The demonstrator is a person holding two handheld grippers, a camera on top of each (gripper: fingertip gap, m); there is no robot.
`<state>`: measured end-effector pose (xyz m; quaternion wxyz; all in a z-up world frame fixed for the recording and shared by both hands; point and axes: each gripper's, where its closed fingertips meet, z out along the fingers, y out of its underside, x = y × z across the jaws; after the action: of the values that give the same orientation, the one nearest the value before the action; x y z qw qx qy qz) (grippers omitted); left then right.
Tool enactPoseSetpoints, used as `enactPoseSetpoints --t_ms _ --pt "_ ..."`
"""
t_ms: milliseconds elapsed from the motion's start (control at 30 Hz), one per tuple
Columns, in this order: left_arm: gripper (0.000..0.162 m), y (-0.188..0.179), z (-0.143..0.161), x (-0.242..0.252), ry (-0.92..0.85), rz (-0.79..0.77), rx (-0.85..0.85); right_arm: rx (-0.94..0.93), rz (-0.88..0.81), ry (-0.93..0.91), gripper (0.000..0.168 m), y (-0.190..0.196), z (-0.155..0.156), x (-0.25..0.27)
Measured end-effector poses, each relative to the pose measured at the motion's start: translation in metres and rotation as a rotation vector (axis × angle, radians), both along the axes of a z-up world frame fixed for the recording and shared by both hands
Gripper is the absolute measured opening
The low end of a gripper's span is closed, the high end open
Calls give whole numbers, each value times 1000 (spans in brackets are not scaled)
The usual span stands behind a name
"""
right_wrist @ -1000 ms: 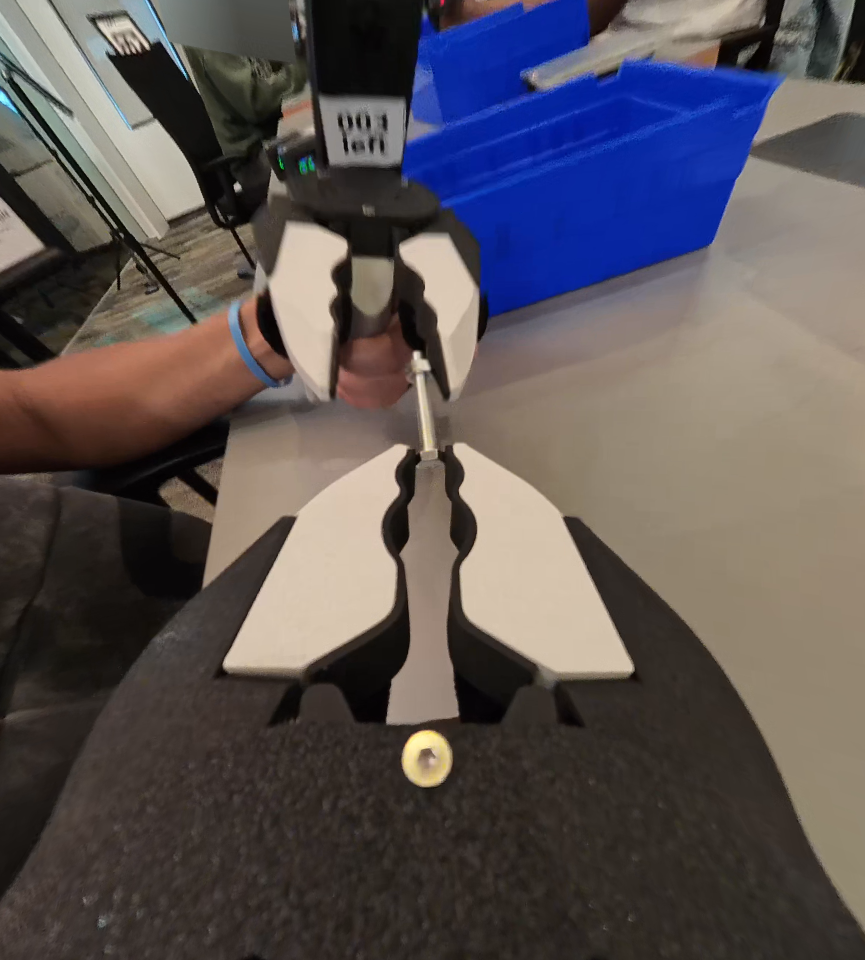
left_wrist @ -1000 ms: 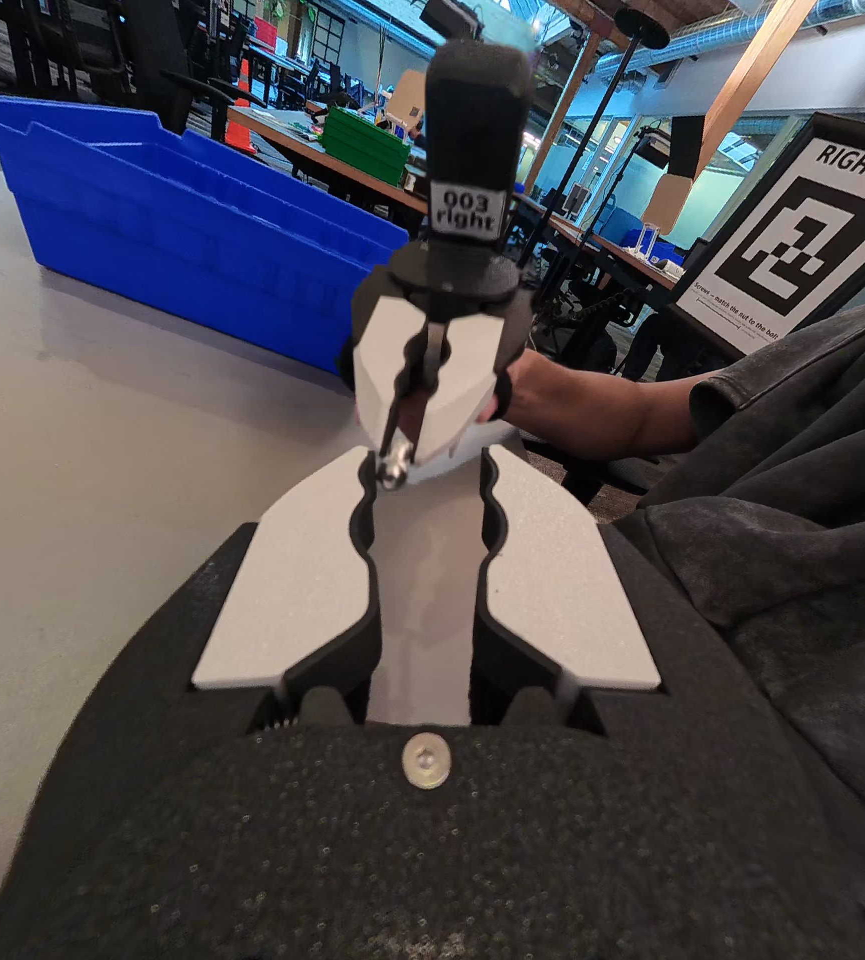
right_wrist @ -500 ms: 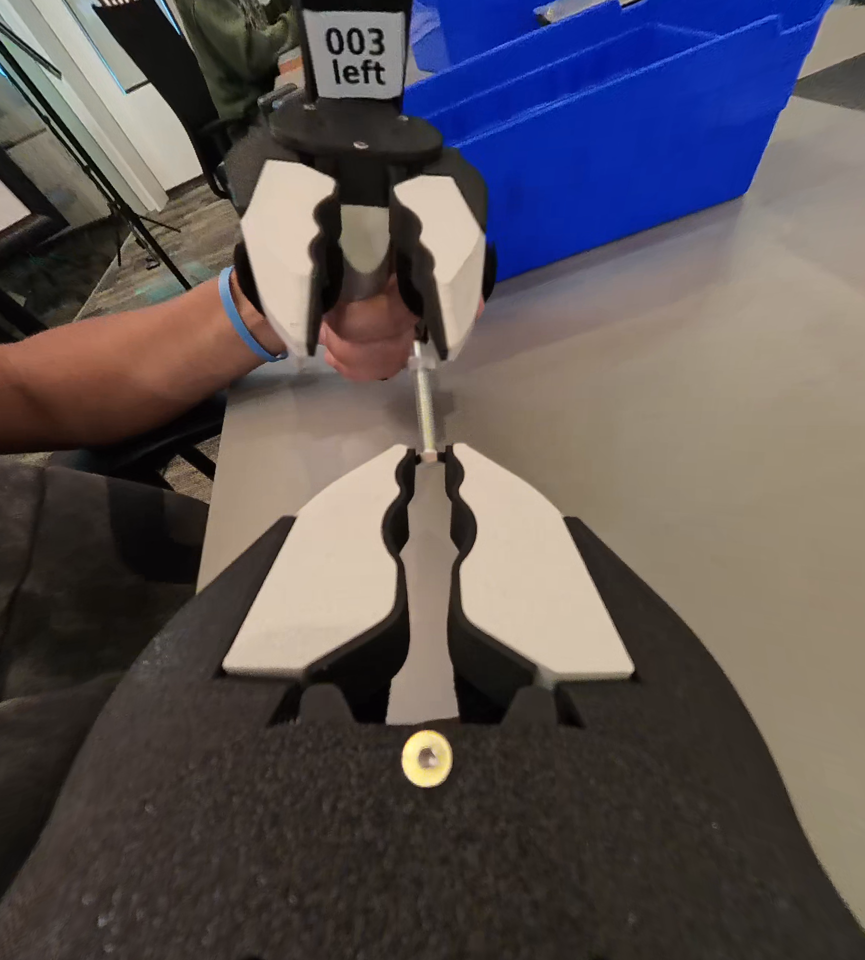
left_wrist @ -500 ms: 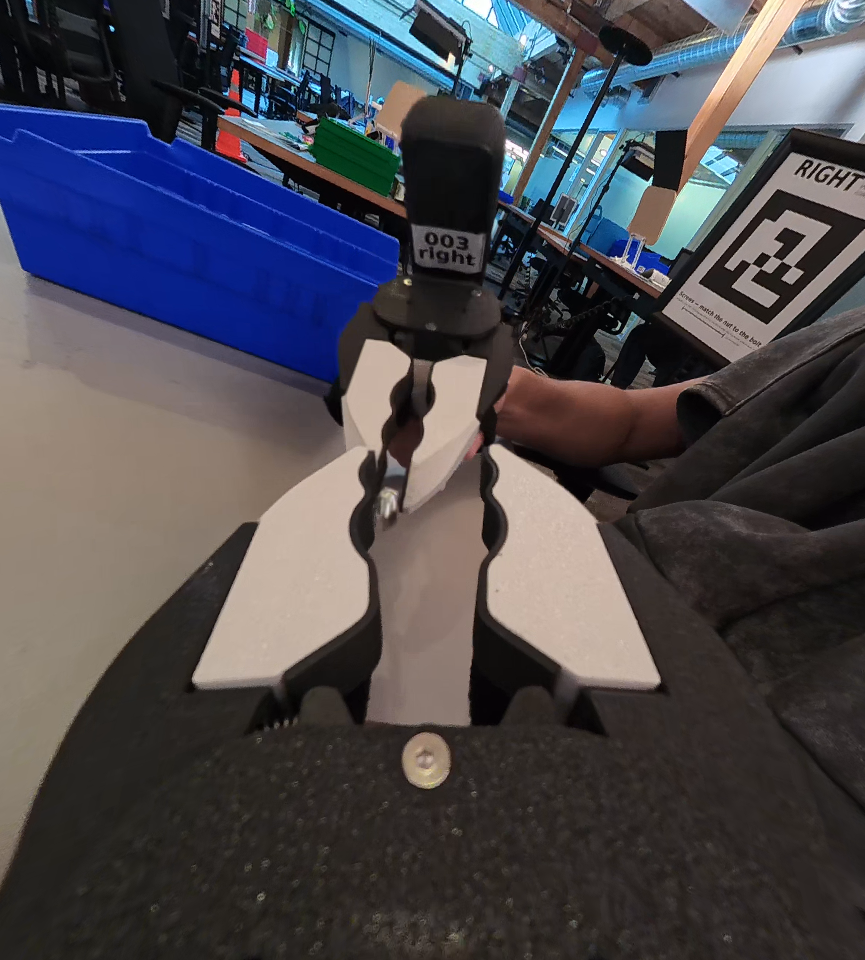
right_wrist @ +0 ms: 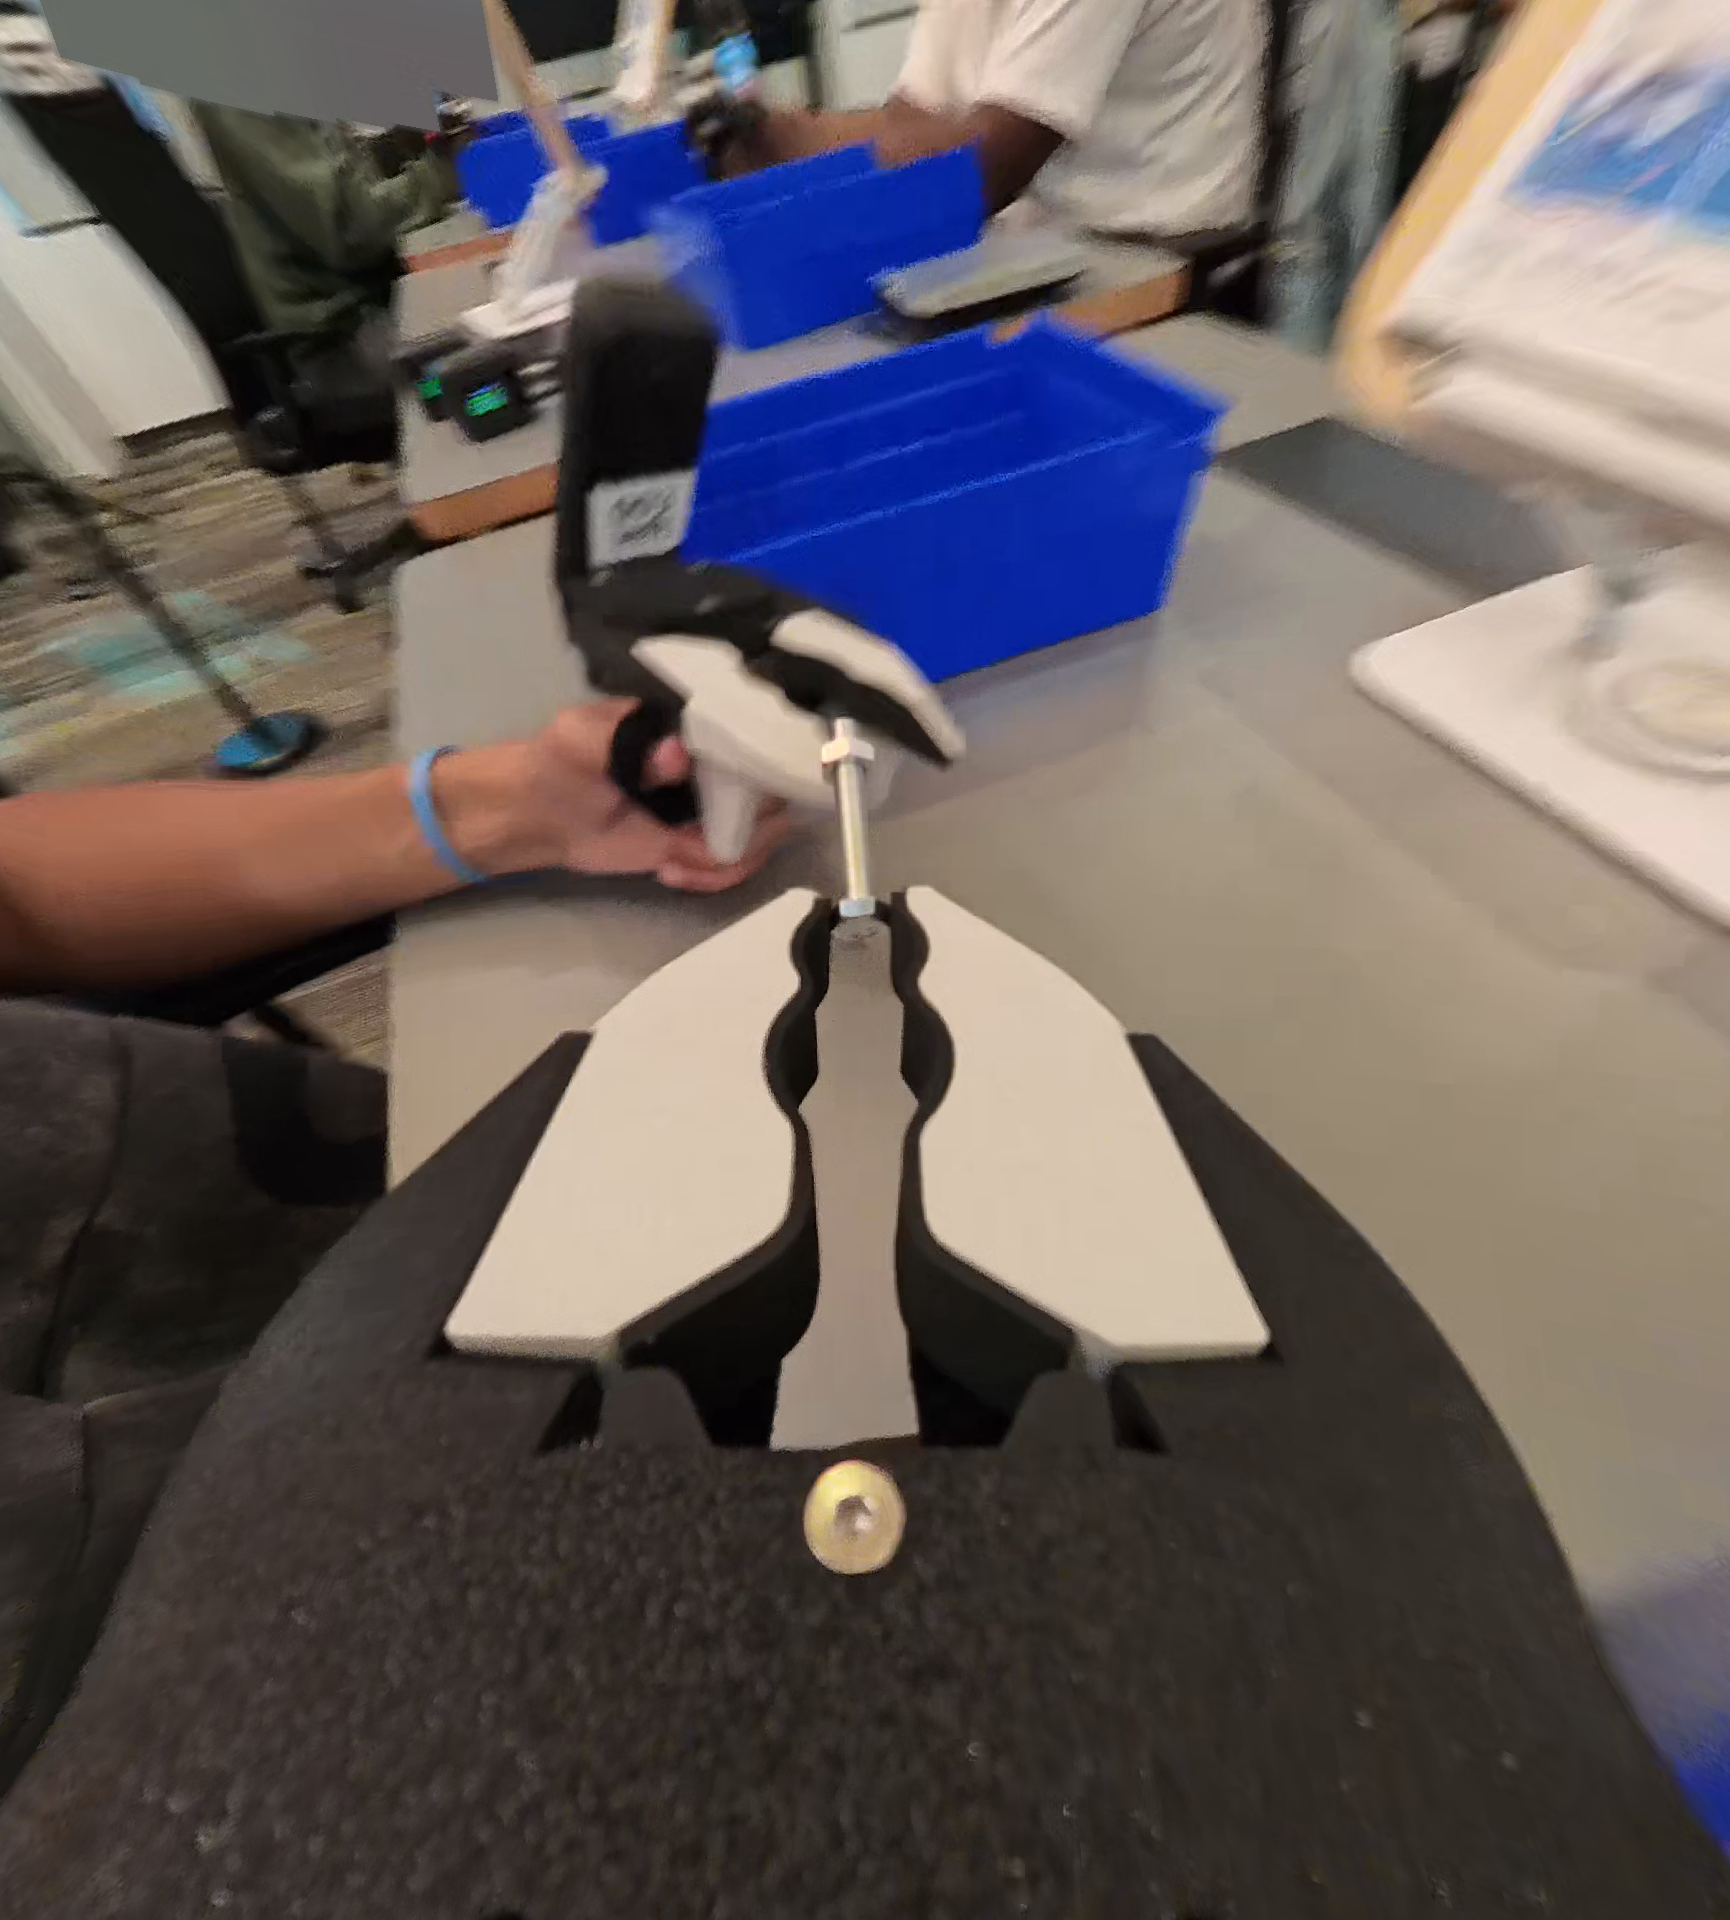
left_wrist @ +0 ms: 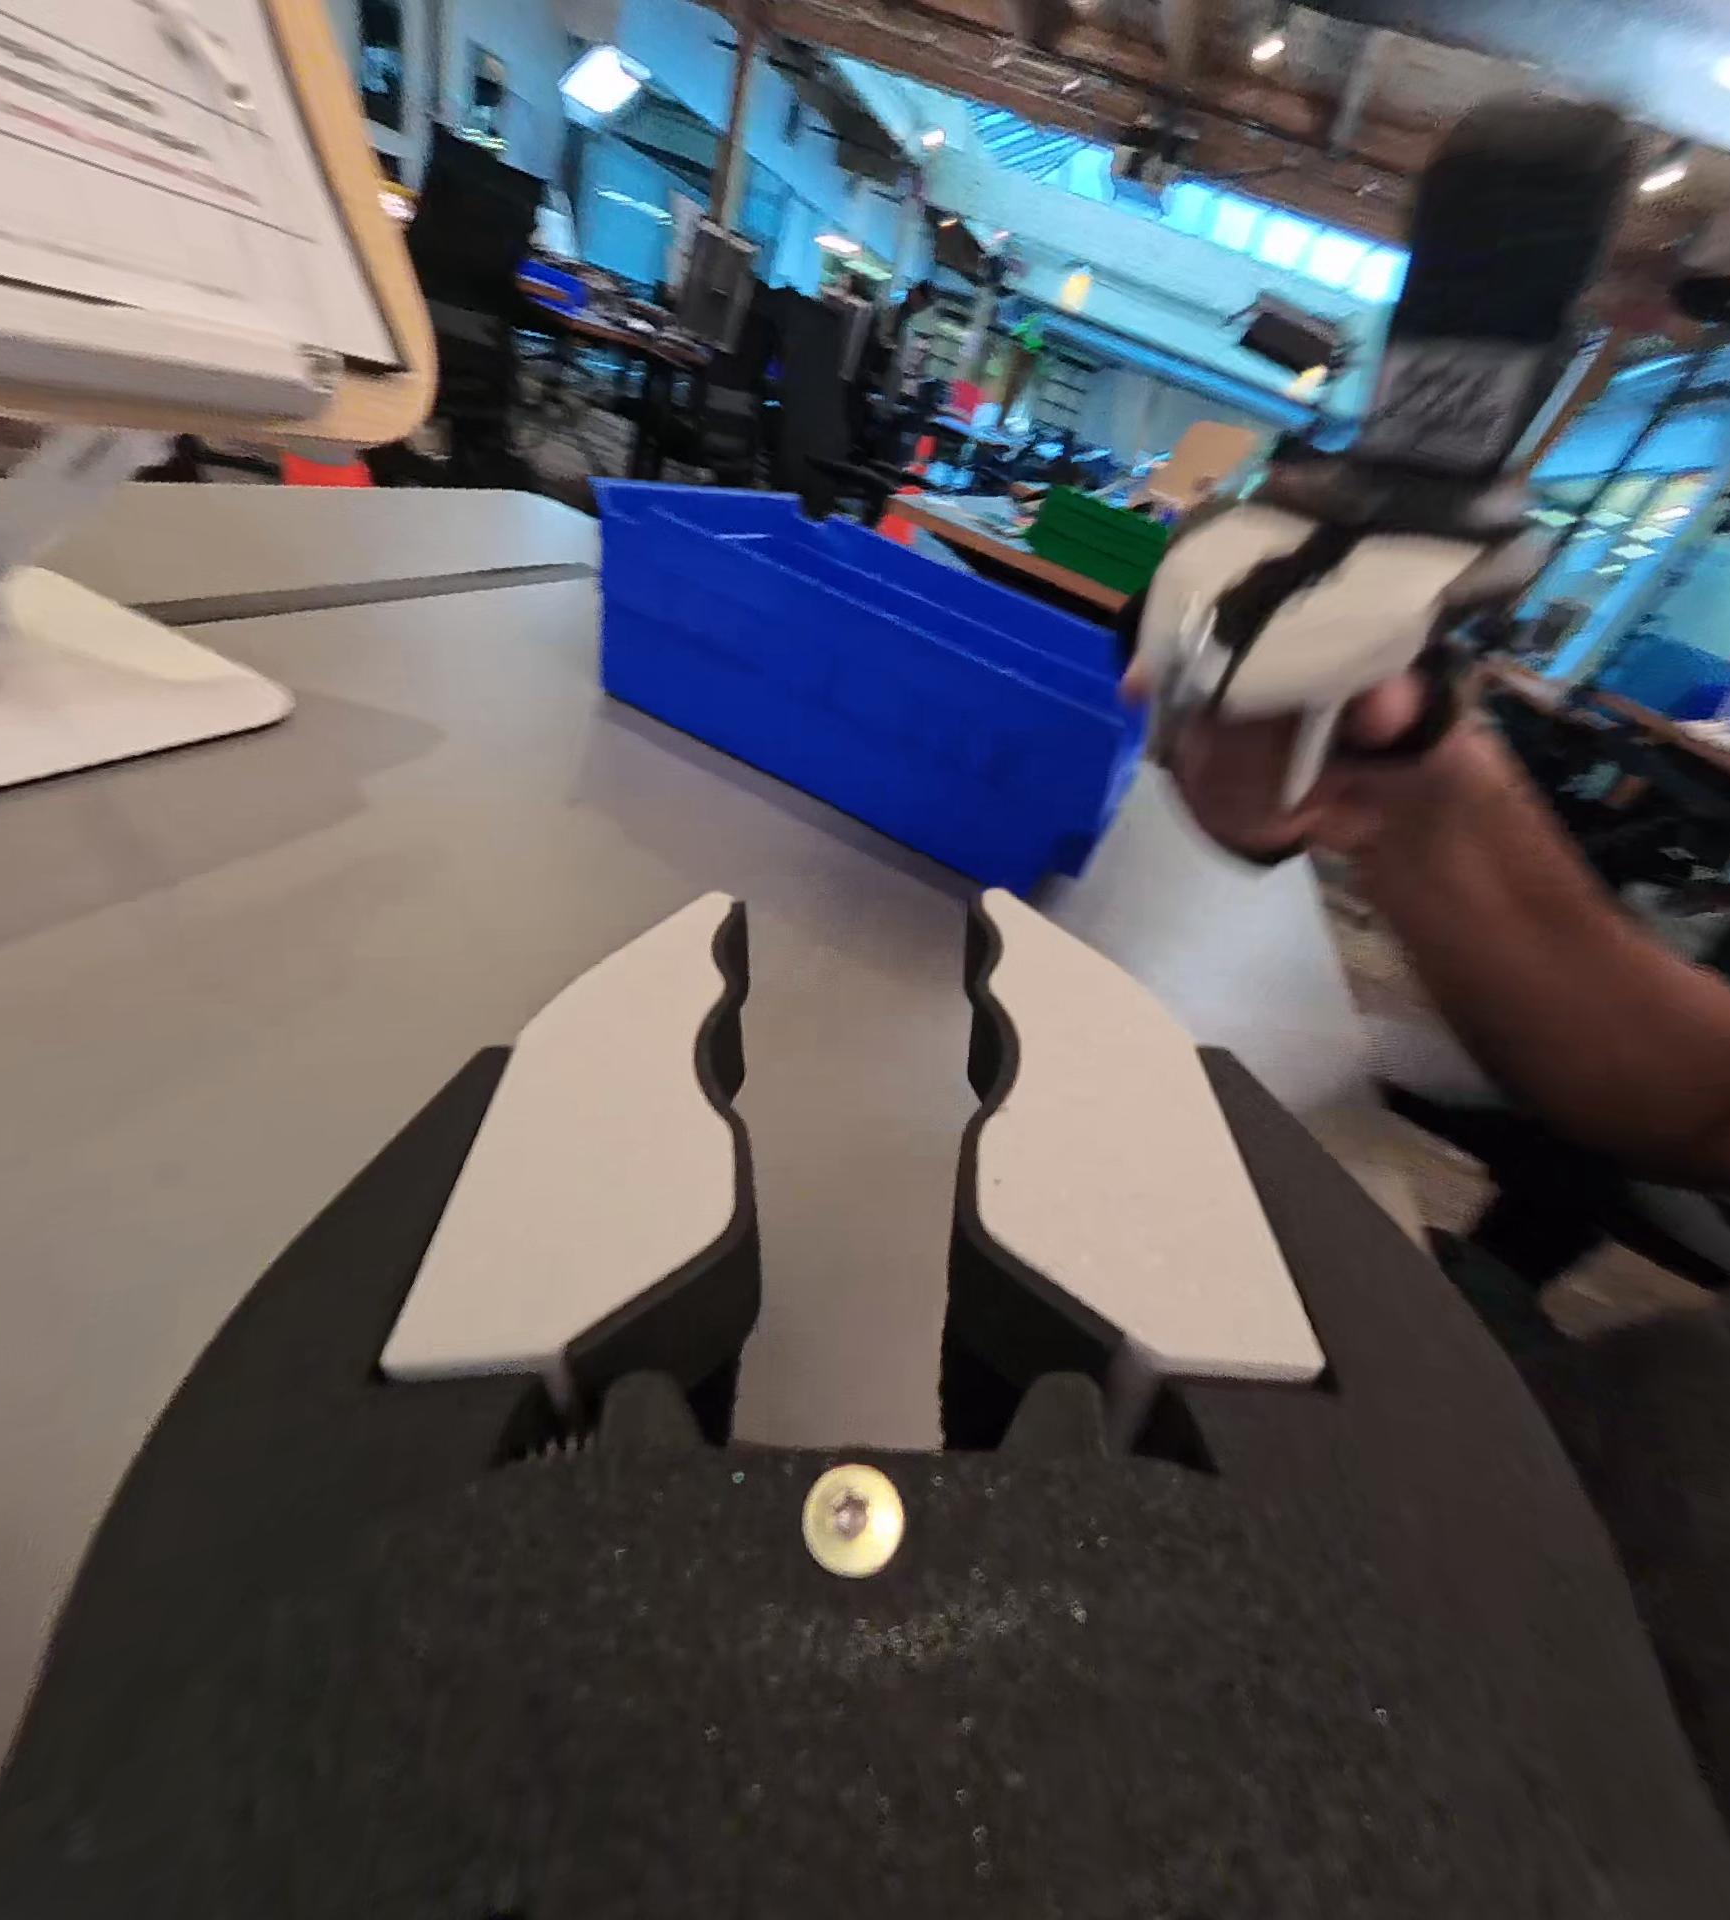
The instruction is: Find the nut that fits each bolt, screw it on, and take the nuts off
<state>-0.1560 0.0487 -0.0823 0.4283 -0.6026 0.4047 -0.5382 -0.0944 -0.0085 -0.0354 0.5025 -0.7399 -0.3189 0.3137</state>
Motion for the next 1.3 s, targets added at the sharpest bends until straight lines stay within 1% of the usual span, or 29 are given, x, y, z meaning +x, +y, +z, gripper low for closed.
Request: enactPoseSetpoints --t_ms 67,100,133,167,200,233,267,333,400,467,567,633,733,800,933,1033,1200,1233,1300 --pt "39 4 -4 2 38 53 45 55 -183 -43 11 5 32 57" --pt "39 5 -5 4 46 68 59 51 -293 -62 11 8 42 92" --pt "39 4 -7 5 53 65 62 26 -406 -91 11 10 44 129" --pt "39 2 -9 7 64 54 59 -11 -524 -139 11 11 37 169" --pt "39 1 -12 9 75 46 58 -71 -643 -194 11 13 21 207" --pt "39 1 -13 10 83 41 57 -161 -739 -244 11 14 0 238" --pt "39 1 -13 10 87 40 55 -251 -801 -284 11 15 -23 262" --pt "39 2 -13 10 81 39 45 -393 -845 -344 11 22 -60 287" --pt "39 4 -11 8 66 44 33 -488 -878 -428 11 33 -84 302" --pt "39 5 -10 7 55 42 24 -514 -935 -555 11 48 -96 319" --pt "39 4 -11 7 53 31 16 -587 -935 -683 11 62 -115 330" --pt "39 4 -10 7 53 31 18 -590 -940 -748 11 67 -121 337" --pt "39 3 -11 7 56 23 16 -604 -946 -750 12 69 -121 340" --pt "39 1 -12 8 60 17 14 -634 -942 -765 11 63 -124 339" --pt "39 1 -12 8 62 13 10 -733 -885 -750 11 39 -142 332" --pt "39 0 -13 9 60 3 -4 -800 -862 -787 12 28 -155 334" --pt "39 -1 -12 9 59 5 1 -812 -879 -791 12 28 -154 335" --pt "39 0 -12 9 60 6 0 -806 -887 -803 14 28 -153 337" --pt "39 0 -13 9 63 9 -3 -772 -926 -814 30 25 -143 340"
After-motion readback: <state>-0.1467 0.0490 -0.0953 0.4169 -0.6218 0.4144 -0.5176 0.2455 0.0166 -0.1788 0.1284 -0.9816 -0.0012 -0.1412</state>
